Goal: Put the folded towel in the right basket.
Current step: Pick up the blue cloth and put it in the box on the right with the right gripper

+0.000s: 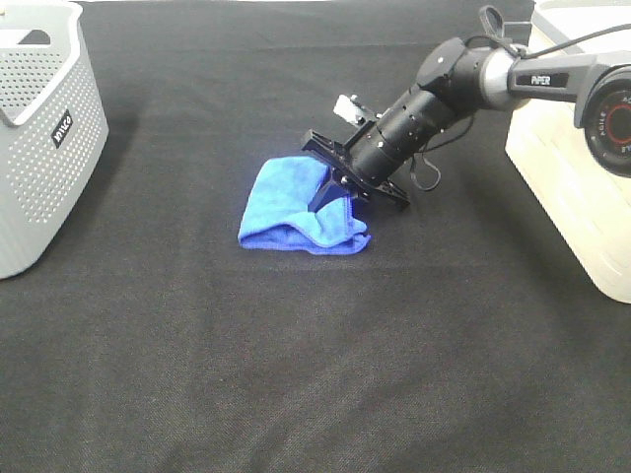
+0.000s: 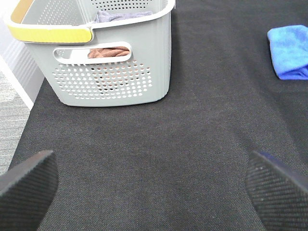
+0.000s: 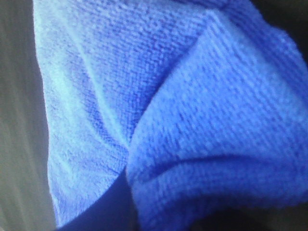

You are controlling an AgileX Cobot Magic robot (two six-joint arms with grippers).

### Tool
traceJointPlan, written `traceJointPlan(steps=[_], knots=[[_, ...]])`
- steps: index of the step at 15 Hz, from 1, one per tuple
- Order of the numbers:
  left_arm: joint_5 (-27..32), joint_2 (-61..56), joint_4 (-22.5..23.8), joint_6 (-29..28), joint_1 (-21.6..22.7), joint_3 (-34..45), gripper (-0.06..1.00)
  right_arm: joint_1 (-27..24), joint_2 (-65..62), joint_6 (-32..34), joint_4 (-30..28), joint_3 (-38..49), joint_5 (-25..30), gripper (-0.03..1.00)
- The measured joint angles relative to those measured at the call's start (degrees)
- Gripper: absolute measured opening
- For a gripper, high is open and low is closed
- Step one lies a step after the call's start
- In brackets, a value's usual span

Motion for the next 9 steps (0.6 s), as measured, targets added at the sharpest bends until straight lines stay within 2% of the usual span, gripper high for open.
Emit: traceJointPlan(steps=[1,2,4,6,9], knots=[[0.0,0.0,0.0,0.0,0.0,0.0,0.99,0.1,-0.3,0.3,-1.9,-2.4,2.9,0.16],[0.0,0.0,0.0,0.0,0.0,0.0,0.99,0.1,-0.3,0.3,-1.9,-2.4,2.9,0.16],[0.0,0.0,0.3,0.0,0.0,0.0,0.99,0.5,-2.2,5.0,-6.8,-16.3,8.0,0.16],[0.0,0.0,0.4,0.0,0.0,0.0,0.99,0.2,-3.3,8.4,-9.3,-27.9,8.1,0.16],[0.0,0.0,0.4,0.0,0.0,0.0,0.99,-4.1,-9.7,10.7,-9.3,-34.0,8.4,0.16]])
